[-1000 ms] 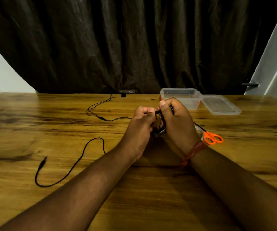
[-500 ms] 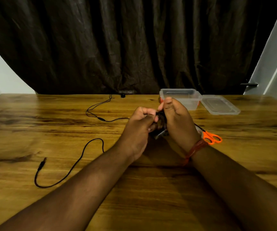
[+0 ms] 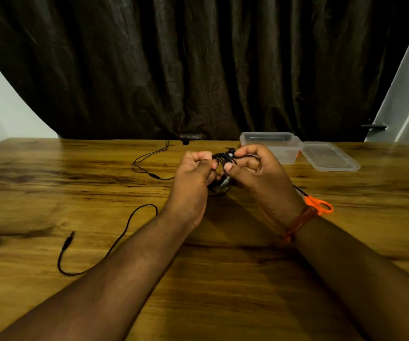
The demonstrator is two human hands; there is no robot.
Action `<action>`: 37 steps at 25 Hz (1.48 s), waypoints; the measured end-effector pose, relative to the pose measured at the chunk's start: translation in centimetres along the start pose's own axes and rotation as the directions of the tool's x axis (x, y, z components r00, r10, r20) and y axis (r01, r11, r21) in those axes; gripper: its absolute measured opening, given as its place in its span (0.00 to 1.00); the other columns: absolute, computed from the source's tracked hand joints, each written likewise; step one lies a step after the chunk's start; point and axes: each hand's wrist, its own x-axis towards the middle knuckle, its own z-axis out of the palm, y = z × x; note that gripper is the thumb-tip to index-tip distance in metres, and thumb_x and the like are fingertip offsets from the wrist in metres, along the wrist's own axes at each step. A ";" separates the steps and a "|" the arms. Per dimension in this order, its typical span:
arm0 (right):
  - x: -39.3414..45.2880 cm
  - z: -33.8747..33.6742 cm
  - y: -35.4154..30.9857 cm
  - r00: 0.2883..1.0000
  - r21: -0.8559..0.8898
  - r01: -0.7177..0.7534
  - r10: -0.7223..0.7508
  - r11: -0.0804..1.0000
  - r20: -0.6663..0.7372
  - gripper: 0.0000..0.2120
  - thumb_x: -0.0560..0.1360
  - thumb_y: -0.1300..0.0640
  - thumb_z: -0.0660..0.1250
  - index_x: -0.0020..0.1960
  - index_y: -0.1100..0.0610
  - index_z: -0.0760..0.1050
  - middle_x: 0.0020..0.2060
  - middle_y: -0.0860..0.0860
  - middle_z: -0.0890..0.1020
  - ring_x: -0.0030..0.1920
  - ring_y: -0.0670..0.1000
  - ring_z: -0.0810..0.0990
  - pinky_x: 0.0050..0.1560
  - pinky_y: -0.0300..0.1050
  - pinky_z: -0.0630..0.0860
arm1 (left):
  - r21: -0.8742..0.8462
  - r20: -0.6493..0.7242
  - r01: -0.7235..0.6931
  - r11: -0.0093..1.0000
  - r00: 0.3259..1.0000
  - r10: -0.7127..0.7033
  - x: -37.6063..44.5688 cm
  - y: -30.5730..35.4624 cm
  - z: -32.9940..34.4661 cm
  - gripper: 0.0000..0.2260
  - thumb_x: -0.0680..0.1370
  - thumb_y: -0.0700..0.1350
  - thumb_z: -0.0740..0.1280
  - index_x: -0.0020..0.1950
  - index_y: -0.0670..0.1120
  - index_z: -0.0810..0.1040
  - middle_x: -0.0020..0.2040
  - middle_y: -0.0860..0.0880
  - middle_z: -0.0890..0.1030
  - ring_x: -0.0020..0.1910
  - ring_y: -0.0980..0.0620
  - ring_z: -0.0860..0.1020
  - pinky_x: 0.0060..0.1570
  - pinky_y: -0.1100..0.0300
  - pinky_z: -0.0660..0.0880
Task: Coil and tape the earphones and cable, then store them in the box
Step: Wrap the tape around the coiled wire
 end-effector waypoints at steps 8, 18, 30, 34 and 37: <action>0.2 -0.8 -0.2 0.998 -0.200 0.071 -0.070 0.977 0.012 0.20 0.73 0.66 0.71 0.62 0.53 0.74 0.38 0.53 0.80 0.37 0.47 0.81 0.44 0.44 0.78 | 0.217 0.168 -0.045 0.975 0.986 0.008 -0.2 -0.2 -0.3 0.07 0.83 0.37 0.56 0.47 0.46 0.68 0.36 0.49 0.74 0.25 0.61 0.66 0.33 0.66 0.67; 0.5 -1.7 -0.6 0.967 -0.710 0.252 -0.207 0.658 0.151 0.09 0.73 0.60 0.71 0.53 0.55 0.82 0.43 0.48 0.78 0.45 0.46 0.76 0.44 0.29 0.68 | 0.402 0.278 -0.142 0.905 0.960 0.028 -0.3 0.0 -1.1 0.06 0.83 0.38 0.60 0.48 0.46 0.72 0.38 0.51 0.79 0.34 0.57 0.74 0.39 0.63 0.73; 0.3 -1.5 -1.0 0.982 -0.321 0.159 -0.117 0.934 0.145 0.10 0.76 0.64 0.67 0.55 0.56 0.76 0.47 0.56 0.82 0.45 0.49 0.82 0.50 0.46 0.79 | 0.160 0.214 -0.047 0.986 0.977 0.012 0.0 -0.2 -0.9 0.06 0.82 0.36 0.60 0.47 0.45 0.72 0.34 0.51 0.80 0.32 0.57 0.76 0.38 0.63 0.76; 0.3 -1.1 -1.1 0.989 -0.293 0.136 -0.114 0.946 0.089 0.09 0.77 0.66 0.66 0.54 0.56 0.77 0.45 0.52 0.82 0.45 0.48 0.83 0.52 0.50 0.81 | 0.137 0.173 -0.038 0.990 0.985 0.013 -0.1 -0.3 -0.5 0.06 0.82 0.36 0.60 0.47 0.44 0.73 0.35 0.51 0.80 0.33 0.57 0.77 0.42 0.61 0.76; 0.3 -0.9 -0.7 0.992 -0.190 0.123 -0.117 0.974 0.045 0.08 0.76 0.64 0.67 0.52 0.53 0.78 0.44 0.58 0.82 0.47 0.57 0.83 0.51 0.58 0.80 | 0.116 0.142 -0.012 0.993 0.990 -0.004 -0.1 -0.3 -0.4 0.05 0.82 0.38 0.60 0.49 0.45 0.73 0.36 0.51 0.80 0.35 0.56 0.77 0.47 0.58 0.75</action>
